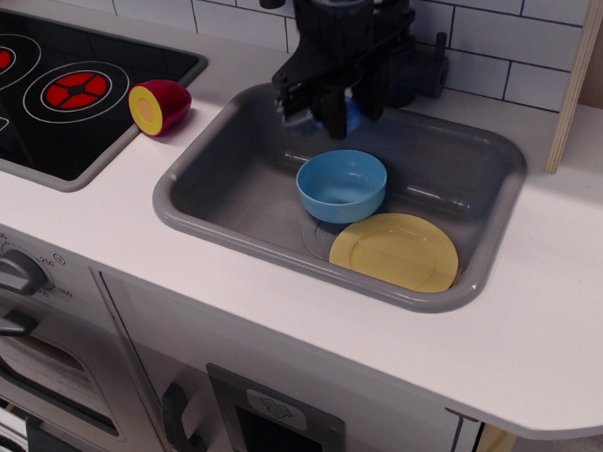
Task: Take spoon out of bowl sink
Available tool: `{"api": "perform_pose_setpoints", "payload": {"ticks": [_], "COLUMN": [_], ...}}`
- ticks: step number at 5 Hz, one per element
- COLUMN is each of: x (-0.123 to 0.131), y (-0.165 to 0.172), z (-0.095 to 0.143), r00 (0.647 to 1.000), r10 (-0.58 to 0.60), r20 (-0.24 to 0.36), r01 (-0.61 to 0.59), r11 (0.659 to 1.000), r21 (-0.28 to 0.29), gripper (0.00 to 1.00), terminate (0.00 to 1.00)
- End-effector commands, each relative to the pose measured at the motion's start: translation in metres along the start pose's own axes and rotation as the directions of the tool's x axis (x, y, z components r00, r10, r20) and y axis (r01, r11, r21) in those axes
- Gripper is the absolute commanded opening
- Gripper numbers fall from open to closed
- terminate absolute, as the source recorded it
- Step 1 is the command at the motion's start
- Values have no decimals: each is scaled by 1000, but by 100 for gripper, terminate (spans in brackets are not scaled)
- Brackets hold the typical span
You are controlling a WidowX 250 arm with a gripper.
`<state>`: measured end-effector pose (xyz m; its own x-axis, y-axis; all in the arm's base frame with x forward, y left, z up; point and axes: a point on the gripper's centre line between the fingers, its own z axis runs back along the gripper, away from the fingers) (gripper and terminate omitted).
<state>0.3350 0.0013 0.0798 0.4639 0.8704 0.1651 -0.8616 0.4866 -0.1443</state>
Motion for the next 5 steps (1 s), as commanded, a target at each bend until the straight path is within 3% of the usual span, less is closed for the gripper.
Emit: {"api": "perform_pose_setpoints", "payload": {"ticks": [1, 5], "x": [-1, 17], "y": [30, 62], "z": [-5, -36], "r00": [998, 995], "r10": [-51, -86], "r20": [-26, -49], "r01": [52, 90], "r11": [999, 992], "r21": [16, 92], "gripper": [0, 0], "terminate": [0, 0]}}
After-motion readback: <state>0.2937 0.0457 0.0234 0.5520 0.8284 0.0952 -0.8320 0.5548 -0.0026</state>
